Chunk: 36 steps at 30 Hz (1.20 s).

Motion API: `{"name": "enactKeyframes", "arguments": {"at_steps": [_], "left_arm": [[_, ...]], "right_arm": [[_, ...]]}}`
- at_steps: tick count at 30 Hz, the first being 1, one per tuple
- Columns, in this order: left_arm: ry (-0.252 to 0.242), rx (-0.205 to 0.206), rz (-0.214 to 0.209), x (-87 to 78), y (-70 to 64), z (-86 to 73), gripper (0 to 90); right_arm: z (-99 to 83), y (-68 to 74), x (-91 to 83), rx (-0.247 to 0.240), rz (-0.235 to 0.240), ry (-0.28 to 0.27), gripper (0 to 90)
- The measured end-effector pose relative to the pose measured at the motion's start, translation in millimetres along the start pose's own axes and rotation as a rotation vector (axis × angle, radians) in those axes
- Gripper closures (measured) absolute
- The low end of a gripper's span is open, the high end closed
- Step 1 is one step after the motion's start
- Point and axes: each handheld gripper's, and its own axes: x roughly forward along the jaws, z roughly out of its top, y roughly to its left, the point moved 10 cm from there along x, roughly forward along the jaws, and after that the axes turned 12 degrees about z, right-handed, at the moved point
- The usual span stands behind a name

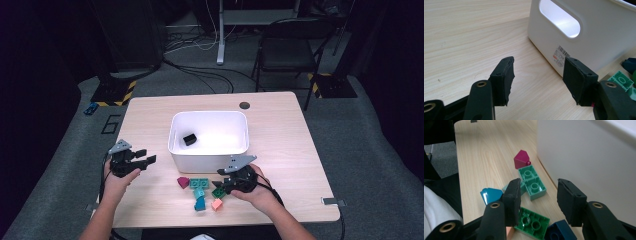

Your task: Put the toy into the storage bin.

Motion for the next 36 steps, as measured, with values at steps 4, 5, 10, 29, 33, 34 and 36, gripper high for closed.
{"name": "enactKeyframes", "arguments": {"at_steps": [4,5,10,29,33,34,36], "left_arm": [[0.000,-0.003,0.000,0.0,0.4,0.0,41.8],[0.001,-0.004,0.000,0.0,0.5,-0.1,41.8],[0.000,-0.001,0.001,0.0,0.3,0.0,41.8],[-0.011,-0.006,0.007,0.5,1.3,0.9,41.8],[-0.003,-0.004,0.002,0.1,1.7,0.7,41.8],[-0.003,-0.003,0.002,0.2,1.8,0.8,41.8],[-0.009,-0.006,0.006,1.2,2.0,1.2,41.8]], "right_arm": [[-14.1,-2.6,6.7,0.020,-0.004,0.019,53.9],[-16.0,-3.6,8.0,0.013,-0.008,0.022,53.9],[-27.1,-5.1,14.9,0.029,-0.010,0.041,53.4],[-43.1,-2.7,40.0,0.078,-0.058,0.080,39.0],[-46.5,-1.8,41.7,0.074,-0.059,0.099,36.5],[-47.1,-1.6,41.5,0.070,-0.056,0.102,36.4],[-48.0,-1.0,41.3,0.085,-0.063,0.102,36.0]]}}
